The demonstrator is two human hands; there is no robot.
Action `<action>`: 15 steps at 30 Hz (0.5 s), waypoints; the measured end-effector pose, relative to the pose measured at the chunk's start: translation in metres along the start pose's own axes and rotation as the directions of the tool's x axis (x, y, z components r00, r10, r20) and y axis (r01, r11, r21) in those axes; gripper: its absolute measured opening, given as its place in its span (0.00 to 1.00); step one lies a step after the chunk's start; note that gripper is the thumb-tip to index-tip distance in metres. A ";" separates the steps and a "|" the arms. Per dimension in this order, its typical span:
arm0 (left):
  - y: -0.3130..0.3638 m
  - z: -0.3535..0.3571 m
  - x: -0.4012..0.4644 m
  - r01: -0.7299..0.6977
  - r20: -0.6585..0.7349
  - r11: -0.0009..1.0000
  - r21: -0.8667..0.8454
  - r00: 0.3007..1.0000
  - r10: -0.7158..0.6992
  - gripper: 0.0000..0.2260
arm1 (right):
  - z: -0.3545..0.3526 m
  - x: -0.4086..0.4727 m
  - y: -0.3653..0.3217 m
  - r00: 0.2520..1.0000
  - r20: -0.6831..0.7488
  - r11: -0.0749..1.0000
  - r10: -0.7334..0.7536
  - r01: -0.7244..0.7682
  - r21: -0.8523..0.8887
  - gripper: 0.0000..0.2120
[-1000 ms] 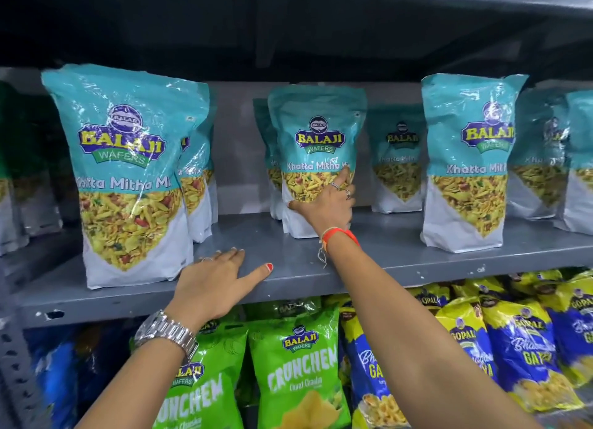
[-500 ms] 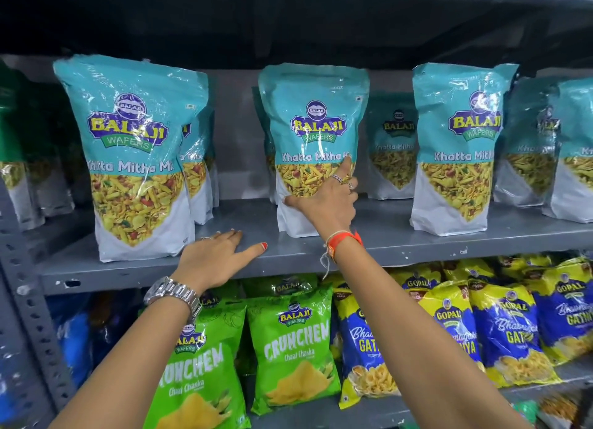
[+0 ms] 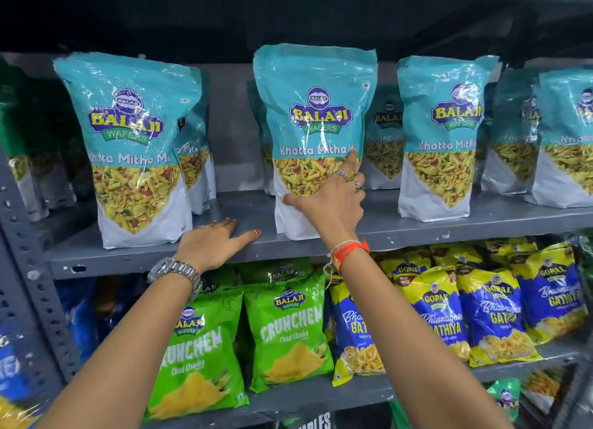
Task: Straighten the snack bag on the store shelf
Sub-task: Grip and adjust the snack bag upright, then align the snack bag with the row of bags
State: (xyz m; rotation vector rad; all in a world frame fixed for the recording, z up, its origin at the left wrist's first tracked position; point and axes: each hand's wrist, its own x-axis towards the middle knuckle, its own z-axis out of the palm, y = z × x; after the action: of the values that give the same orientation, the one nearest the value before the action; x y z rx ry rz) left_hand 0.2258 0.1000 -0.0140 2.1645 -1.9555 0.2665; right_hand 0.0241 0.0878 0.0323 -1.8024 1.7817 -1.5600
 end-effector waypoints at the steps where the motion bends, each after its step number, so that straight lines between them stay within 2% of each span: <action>1: 0.000 0.000 0.000 0.002 0.005 1.000 -0.002 1.000 -0.002 0.39 | -0.001 -0.001 0.000 1.000 0.001 1.000 -0.002 0.002 -0.002 0.65; 6: 0.002 -0.004 -0.002 0.008 0.003 0.999 -0.034 1.000 -0.008 0.43 | -0.004 -0.003 -0.001 1.000 0.003 1.000 -0.001 0.001 0.007 0.65; 8: 0.002 -0.003 -0.003 0.005 -0.010 0.999 -0.032 1.000 -0.006 0.41 | -0.003 -0.004 -0.002 1.000 0.001 1.000 -0.001 0.001 0.001 0.65; 15: 0.002 -0.001 -0.004 -0.020 -0.036 1.000 0.009 0.999 0.020 0.39 | 0.002 -0.010 0.001 0.990 -0.129 0.998 -0.053 0.055 0.006 0.62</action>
State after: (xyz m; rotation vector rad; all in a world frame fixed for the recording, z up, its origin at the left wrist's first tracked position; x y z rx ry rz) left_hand 0.2234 0.1041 -0.0139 2.1310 -1.9612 0.3157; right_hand 0.0271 0.0951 0.0253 -1.7977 1.7902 -1.7397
